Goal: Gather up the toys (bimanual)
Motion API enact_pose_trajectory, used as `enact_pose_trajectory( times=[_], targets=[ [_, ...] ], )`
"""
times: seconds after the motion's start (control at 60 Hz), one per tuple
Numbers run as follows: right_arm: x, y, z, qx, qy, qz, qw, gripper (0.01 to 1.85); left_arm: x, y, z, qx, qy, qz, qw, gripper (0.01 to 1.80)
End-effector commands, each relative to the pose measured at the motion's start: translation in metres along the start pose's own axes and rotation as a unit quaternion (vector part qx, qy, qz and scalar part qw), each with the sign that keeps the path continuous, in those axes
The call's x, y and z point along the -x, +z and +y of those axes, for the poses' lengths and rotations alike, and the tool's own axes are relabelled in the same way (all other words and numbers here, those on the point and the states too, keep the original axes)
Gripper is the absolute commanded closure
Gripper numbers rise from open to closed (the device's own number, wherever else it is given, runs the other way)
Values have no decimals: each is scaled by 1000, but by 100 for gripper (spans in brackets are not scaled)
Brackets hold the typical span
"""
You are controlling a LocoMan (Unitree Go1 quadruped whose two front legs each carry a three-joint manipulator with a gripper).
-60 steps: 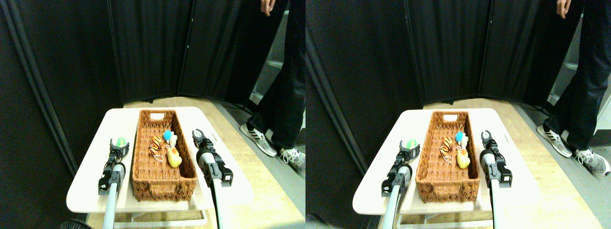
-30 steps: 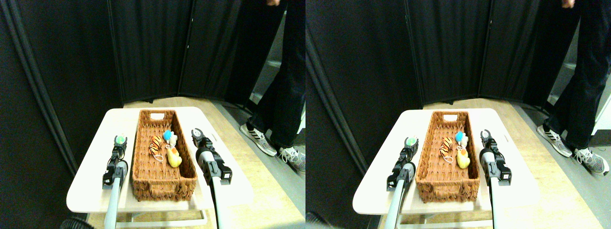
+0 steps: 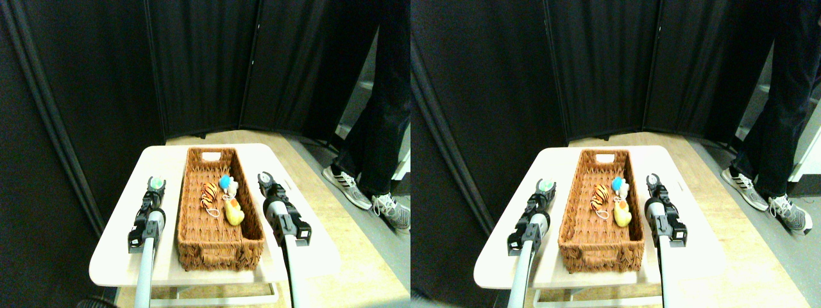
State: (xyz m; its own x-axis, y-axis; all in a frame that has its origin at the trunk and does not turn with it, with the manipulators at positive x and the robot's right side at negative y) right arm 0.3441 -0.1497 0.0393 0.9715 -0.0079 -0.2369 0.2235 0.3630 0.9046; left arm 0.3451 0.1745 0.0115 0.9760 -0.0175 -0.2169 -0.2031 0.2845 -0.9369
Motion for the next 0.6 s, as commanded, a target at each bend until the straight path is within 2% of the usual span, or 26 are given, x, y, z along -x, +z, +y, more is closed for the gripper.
enact_pose_trajectory(
  times=[0.017, 0.15, 0.183, 0.25, 0.333, 0.433, 0.5, 0.6],
  targets=[
    [-3, 2, 3, -1, 14, -12, 1000, 185, 7, 3, -28, -14, -37, 13, 999, 180],
    [-3, 4, 1, 1, 9, -16, 1000, 185, 15, 1, -55, -10, -47, 31, 998, 180],
    [-4, 4, 1, 1, 9, -16, 1000, 185, 15, 0, -57, -10, -48, 32, 998, 180],
    [-5, 5, 0, 3, 10, -18, 1000, 185, 18, -6, -70, -10, -51, 42, 998, 180],
    [-5, 6, 0, -3, 10, -18, 1000, 185, 18, -16, -85, -9, -61, 76, 995, 180],
    [-6, 6, -1, -11, 15, -19, 1000, 185, 19, -25, -98, -11, -61, 88, 994, 180],
    [-7, 7, -2, -7, 16, -19, 1000, 185, 19, -33, -106, -6, -64, 106, 992, 180],
    [-8, 8, -4, -6, 14, -25, 1000, 185, 19, -51, -120, 12, -68, 133, 989, 180]
  ],
)
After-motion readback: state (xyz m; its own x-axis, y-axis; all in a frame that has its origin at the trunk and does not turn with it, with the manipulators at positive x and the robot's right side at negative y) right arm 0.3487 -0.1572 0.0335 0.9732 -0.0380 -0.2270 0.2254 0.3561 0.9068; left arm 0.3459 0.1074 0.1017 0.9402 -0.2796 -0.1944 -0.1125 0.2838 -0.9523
